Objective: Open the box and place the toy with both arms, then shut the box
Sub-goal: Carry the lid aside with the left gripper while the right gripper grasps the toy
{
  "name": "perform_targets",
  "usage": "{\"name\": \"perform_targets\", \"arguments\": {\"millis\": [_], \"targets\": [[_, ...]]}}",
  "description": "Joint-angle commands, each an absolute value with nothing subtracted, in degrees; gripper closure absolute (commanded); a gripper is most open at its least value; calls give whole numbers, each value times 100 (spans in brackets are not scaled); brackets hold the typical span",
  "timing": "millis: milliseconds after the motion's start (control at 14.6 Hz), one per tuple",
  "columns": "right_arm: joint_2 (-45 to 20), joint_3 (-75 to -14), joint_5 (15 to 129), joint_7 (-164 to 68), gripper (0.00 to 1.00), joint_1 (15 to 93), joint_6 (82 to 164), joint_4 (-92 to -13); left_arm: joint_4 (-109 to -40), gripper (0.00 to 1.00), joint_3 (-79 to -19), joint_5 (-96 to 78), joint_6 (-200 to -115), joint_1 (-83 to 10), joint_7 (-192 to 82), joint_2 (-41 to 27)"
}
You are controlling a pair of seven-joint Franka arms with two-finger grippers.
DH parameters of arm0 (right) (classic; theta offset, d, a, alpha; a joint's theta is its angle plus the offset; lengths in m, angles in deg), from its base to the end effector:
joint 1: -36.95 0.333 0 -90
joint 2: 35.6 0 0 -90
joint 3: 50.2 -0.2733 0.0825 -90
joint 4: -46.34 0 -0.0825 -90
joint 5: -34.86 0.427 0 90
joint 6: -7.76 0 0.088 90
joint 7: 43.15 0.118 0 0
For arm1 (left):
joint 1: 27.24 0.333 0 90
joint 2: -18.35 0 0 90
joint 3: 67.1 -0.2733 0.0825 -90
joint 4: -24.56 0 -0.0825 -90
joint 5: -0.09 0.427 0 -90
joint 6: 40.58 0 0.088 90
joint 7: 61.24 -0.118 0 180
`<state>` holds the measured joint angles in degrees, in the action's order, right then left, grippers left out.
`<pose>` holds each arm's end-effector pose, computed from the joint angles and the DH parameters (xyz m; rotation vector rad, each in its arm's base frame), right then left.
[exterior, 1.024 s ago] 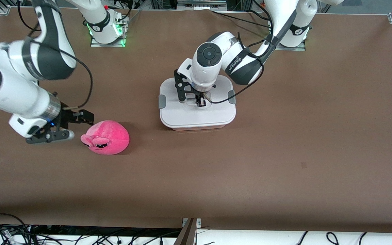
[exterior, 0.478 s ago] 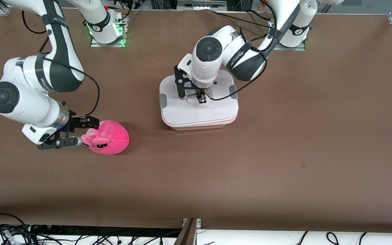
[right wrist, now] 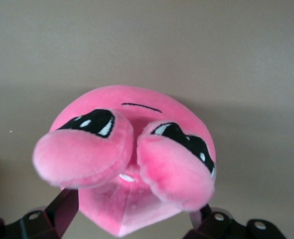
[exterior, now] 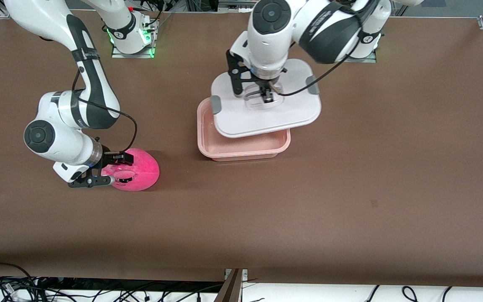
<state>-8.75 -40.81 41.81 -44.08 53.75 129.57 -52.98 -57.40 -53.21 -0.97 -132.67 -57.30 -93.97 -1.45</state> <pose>0.6629 0.0972 0.2336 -3.1138 -0.1447 0.1086 0.4936 -0.4548 0.4310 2.3982 -1.8783 -0.2564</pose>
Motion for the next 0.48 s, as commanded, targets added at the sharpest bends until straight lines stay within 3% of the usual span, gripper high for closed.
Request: {"name": "perform_targets", "arguments": {"millis": [0, 273, 341, 410], "targets": [[-783, -4080, 4312, -4447, 20, 5356, 13256, -5359, -5516, 100, -5321, 9, -12376, -5055, -9813, -21], [-756, -4080, 4356, -4605, 88, 5374, 13265, -5333, -5498, 100, -5330, 9, -11645, -3537, -11138, 191], [-774, -4080, 4347, -4623, 99, 5374, 13222, -5306, -5498, 100, -5338, 9, -11591, -3063, -11656, 191], [-809, -4080, 4347, -4658, 100, 5374, 13195, -5297, -5498, 100, -5330, 9, -11573, -2571, -12105, 191]]}}
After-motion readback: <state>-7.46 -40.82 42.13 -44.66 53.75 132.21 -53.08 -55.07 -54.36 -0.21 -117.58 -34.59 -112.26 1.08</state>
